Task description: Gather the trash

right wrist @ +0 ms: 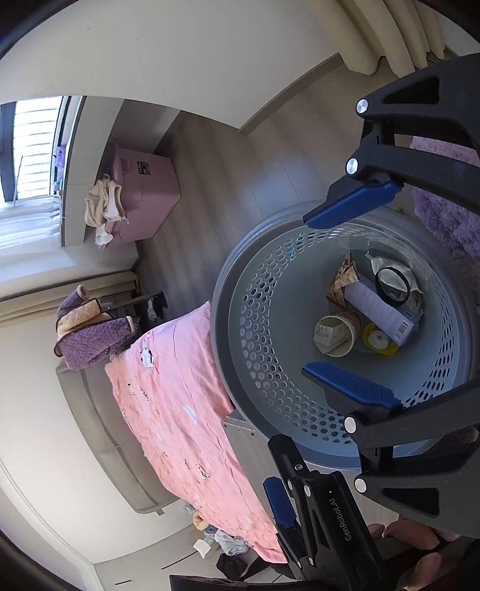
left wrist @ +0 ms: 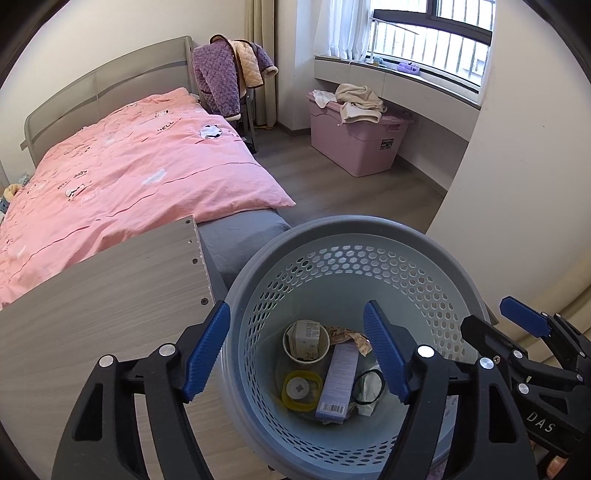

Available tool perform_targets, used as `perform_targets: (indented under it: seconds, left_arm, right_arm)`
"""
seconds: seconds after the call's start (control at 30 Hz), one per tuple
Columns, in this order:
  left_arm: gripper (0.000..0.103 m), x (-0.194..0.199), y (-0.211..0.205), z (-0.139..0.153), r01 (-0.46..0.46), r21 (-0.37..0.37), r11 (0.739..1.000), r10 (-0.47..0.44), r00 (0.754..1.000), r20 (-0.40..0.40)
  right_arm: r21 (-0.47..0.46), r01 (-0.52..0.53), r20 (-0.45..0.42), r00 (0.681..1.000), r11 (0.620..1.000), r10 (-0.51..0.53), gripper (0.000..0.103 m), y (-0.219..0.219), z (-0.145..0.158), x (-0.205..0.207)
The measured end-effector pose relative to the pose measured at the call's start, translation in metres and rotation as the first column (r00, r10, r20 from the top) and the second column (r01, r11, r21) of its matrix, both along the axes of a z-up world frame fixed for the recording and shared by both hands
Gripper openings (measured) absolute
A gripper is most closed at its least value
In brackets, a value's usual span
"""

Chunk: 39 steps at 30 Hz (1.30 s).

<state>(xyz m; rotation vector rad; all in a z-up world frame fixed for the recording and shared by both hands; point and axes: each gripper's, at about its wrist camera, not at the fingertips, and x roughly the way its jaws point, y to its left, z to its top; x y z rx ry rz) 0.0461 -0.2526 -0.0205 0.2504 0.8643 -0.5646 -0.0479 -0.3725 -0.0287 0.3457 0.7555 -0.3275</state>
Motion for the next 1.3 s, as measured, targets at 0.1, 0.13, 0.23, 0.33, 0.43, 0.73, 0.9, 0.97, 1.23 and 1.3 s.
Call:
perform_targets:
  seconds: [0.1, 0.13, 0.23, 0.33, 0.43, 0.73, 0.9, 0.97, 1.23, 1.3]
  left_arm:
    - [0.073, -0.0002, 0.0004, 0.0012, -0.005, 0.003, 1.000, 0.005, 1.000, 0.005]
    - [0.073, -0.0003, 0.0006, 0.0012, -0.005, 0.003, 1.000, 0.005, 1.000, 0.005]
    - [0.075, -0.0008, 0.0008, 0.0017, -0.008, 0.006, 1.000, 0.008, 1.000, 0.006]
    - [0.077, -0.0008, 0.0017, 0.0024, -0.013, 0.006, 1.000, 0.013, 1.000, 0.009]
    - [0.077, -0.0010, 0.0028, 0.0021, -0.015, 0.010, 1.000, 0.015, 1.000, 0.010]
    - [0.079, -0.0001, 0.0051, -0.0001, -0.021, 0.016, 1.000, 0.021, 1.000, 0.007]
    - [0.080, 0.0004, 0.0054, -0.0022, -0.025, 0.026, 0.999, 0.024, 1.000, 0.009]
    - [0.081, 0.0004, 0.0062, -0.0023, -0.027, 0.027, 0.999, 0.026, 1.000, 0.011]
    - [0.083, -0.0004, 0.0051, -0.0024, -0.033, 0.039, 0.999, 0.032, 0.999, 0.020]
    - [0.083, 0.0001, 0.0053, -0.0023, -0.035, 0.039, 0.999, 0.034, 0.999, 0.020]
  right_arm:
    - [0.001, 0.001, 0.000, 1.000, 1.000, -0.001, 0.073, 0.0009, -0.0001, 0.0000]
    - [0.000, 0.001, 0.000, 1.000, 1.000, -0.001, 0.073, 0.0012, -0.0001, -0.0001]
    - [0.000, 0.001, 0.000, 1.000, 1.000, -0.001, 0.073, 0.0003, 0.0001, 0.0002]
    - [0.000, 0.000, 0.000, 1.000, 1.000, 0.000, 0.075, 0.0009, -0.0002, -0.0001]
    - [0.001, 0.000, 0.001, 1.000, 1.000, 0.000, 0.076, -0.0002, -0.0008, 0.0000]
    - [0.004, 0.008, 0.000, 1.000, 1.000, -0.008, 0.078, -0.0006, -0.0030, -0.0029]
    - [0.008, 0.010, -0.003, 1.000, 1.000, -0.010, 0.078, -0.0010, -0.0052, -0.0046]
    - [0.009, 0.011, -0.006, 1.000, 1.000, -0.011, 0.079, -0.0015, -0.0056, -0.0045]
    - [0.010, 0.011, -0.008, 1.000, 1.000, -0.011, 0.079, -0.0022, -0.0053, -0.0044]
    - [0.011, 0.011, -0.007, 1.000, 1.000, -0.010, 0.079, -0.0024, -0.0049, -0.0041]
